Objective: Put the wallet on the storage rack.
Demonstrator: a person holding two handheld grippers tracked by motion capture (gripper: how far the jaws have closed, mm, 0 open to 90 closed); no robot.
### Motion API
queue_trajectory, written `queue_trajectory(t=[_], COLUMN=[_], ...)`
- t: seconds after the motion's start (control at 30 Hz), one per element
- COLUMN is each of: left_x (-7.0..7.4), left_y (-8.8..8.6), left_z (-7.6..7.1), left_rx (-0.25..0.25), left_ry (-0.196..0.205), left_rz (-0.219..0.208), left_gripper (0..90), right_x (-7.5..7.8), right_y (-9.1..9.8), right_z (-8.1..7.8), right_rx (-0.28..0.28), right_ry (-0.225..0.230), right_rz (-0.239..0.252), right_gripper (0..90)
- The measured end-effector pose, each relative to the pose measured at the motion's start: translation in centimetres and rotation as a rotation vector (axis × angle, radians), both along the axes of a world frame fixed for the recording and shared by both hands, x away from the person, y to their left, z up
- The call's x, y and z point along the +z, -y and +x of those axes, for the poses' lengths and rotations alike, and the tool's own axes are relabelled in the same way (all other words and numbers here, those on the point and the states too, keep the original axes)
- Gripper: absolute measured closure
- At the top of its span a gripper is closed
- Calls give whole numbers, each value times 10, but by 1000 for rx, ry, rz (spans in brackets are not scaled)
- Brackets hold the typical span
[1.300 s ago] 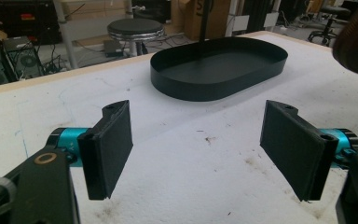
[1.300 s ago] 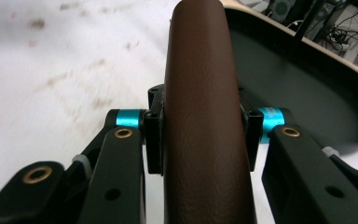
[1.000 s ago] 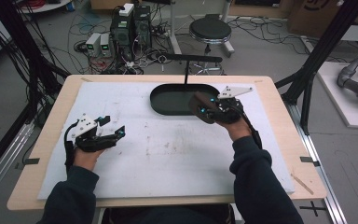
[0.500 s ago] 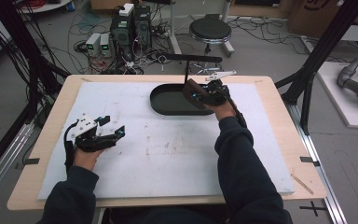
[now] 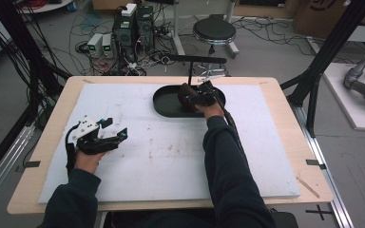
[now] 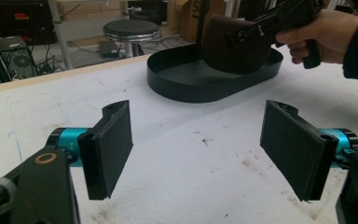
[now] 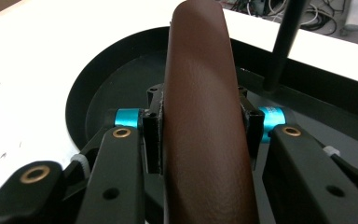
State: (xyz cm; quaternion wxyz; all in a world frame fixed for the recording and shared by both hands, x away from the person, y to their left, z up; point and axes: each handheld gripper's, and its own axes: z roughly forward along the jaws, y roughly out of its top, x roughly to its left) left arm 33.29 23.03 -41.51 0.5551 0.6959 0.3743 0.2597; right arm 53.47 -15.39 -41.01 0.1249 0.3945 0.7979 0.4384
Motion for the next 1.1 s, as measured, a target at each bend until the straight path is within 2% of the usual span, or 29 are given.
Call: queue_trajectory(t=[0.07, 0.1, 0.2, 0.3, 0.37, 0.43, 0.57, 0.63, 0.7, 0.77, 0.87, 0.9, 1.0, 1.07, 1.1], left_x=[0, 0, -1, -1, -1, -1, -1, -1, -1, 0, 0, 0, 1, 2, 3], left_y=[0, 0, -1, -1, -1, 0, 0, 0, 0, -1, -1, -1, -1, -1, -1], left_z=[1, 1, 1, 1, 1, 1, 1, 1, 1, 1, 1, 1, 1, 1, 1], left_rx=[0, -1, 0, 0, 0, 1, 0, 1, 1, 1, 0, 1, 2, 8, 9], left_ry=[0, -1, 0, -3, -1, -2, -3, -3, -4, -2, 0, 0, 4, 4, 5], left_rz=[-5, -7, -5, -7, -5, -8, -5, -8, -7, -9, -17, -27, -42, -47, -46], left_gripper=[250, 250, 250, 250, 250, 250, 250, 250, 250, 250, 249, 245, 228, 208, 201], right_x=[-2, -4, -10, -9, -4, 2, 15, 22, 30, 40, 53, 56, 62, 65, 66], right_y=[-4, -5, -5, 0, 6, 12, 26, 34, 41, 52, 70, 77, 99, 113, 120], right_z=[2, 4, 8, 8, 8, 6, 0, -4, -12, -20, -39, -45, -61, -77, -84], right_rx=[-19, -19, -32, -80, -98, -125, -138, -127, -109, -93, -91, -89, -70, -77, -81], right_ry=[9, -3, -23, -34, -15, 10, 46, 54, 75, 99, 181, 185, 125, 187, 193], right_rz=[12, 26, 15, 31, 22, -6, -31, -47, -80, -83, -74, -71, -48, -55, -67], right_gripper=[632, 631, 613, 477, 462, 401, 412, 411, 411, 407, 394, 368, 302, 275, 257])
